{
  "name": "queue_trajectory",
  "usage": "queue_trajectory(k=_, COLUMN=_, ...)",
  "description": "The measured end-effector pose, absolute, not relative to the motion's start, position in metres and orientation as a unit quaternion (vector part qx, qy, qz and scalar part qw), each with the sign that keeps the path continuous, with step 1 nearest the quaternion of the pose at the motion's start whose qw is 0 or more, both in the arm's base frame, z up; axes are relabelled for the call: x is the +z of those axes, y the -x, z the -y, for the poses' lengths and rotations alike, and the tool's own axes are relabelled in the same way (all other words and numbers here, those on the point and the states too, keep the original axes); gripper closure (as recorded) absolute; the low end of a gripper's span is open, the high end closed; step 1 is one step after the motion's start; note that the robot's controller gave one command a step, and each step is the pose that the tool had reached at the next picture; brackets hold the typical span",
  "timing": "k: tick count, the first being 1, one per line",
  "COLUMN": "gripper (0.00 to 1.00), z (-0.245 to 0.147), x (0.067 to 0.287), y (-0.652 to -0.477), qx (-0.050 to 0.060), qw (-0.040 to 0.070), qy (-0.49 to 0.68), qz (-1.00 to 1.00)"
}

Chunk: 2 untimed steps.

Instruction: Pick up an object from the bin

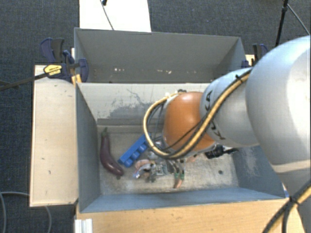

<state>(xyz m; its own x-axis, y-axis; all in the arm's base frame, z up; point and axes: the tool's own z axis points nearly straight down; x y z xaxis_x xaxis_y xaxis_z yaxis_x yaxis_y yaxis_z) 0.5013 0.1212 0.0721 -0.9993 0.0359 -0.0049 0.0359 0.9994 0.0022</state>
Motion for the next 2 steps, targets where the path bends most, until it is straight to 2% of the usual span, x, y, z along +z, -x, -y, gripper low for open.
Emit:
queue_trajectory(k=1, gripper=1.0, z=-0.121, x=0.072, y=-0.501, qx=0.001, qw=0.002, qy=-0.019, qz=-1.0)
queue_trajectory(k=2, gripper=1.0, z=-0.131, x=0.187, y=-0.511, qx=0.0, qw=0.0, qy=-0.031, qz=-1.0)
